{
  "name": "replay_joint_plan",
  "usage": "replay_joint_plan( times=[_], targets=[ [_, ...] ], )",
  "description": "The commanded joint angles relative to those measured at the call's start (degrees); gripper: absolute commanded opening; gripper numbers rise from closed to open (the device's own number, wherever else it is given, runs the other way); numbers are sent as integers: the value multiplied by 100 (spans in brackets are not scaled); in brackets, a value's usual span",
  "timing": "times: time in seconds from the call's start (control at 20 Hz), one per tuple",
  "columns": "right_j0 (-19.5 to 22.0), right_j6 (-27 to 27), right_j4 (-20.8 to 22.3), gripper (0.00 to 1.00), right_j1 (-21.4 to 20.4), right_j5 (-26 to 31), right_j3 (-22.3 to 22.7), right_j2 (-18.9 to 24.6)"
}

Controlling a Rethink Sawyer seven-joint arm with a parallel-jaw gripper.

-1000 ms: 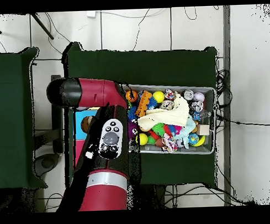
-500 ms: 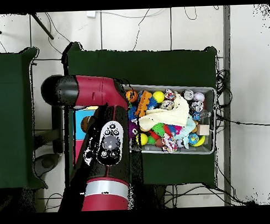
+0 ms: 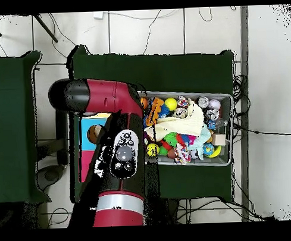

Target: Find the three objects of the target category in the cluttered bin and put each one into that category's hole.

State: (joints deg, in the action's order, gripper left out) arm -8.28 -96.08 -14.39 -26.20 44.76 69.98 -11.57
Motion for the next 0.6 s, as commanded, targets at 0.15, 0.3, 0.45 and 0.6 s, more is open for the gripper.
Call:
replay_joint_plan(
  times=[0.15, 0.3, 0.45, 0.6],
  targets=[
    [260, -943, -200, 0, -76, 587, 368, 506],
    [212, -1027, -237, 0, -53, 614, 313, 517],
    [167, -1081, -244, 0, -64, 632, 298, 481],
    [139, -1112, -197, 0, 35, 627, 165, 430]
  ],
)
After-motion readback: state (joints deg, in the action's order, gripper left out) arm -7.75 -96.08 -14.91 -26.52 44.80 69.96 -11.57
